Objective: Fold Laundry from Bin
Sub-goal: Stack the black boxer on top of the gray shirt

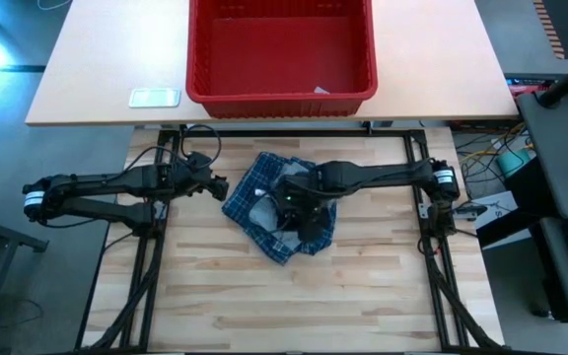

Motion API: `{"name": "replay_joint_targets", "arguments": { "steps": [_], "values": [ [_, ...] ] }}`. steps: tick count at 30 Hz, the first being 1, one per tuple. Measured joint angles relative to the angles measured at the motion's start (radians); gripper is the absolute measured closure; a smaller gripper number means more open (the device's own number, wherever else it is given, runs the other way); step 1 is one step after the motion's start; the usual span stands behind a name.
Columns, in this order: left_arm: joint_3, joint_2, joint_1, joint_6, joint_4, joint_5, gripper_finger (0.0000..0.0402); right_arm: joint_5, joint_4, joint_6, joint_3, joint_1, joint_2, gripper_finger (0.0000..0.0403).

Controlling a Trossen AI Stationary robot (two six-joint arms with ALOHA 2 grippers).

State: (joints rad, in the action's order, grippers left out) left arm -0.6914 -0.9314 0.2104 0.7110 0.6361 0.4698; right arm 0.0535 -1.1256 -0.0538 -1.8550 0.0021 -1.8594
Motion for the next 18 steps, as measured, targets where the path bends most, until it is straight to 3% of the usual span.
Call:
{"name": "replay_joint_targets", "arguments": {
  "steps": [8,13,18],
  "values": [
    [0.000,-0.002,0.000,-0.004,0.000,-0.008,0.0153,0.018,0.160,0.089,0.092,0.007,-0.007,0.0362],
    [0.000,-0.003,0.000,-0.032,-0.035,-0.035,0.0153,0.033,0.149,0.179,0.068,0.009,-0.005,0.0273],
    [0.000,-0.026,0.000,-0.095,-0.150,-0.077,0.0153,0.028,0.110,0.141,-0.047,0.007,0.011,0.0180]
  ]
}}
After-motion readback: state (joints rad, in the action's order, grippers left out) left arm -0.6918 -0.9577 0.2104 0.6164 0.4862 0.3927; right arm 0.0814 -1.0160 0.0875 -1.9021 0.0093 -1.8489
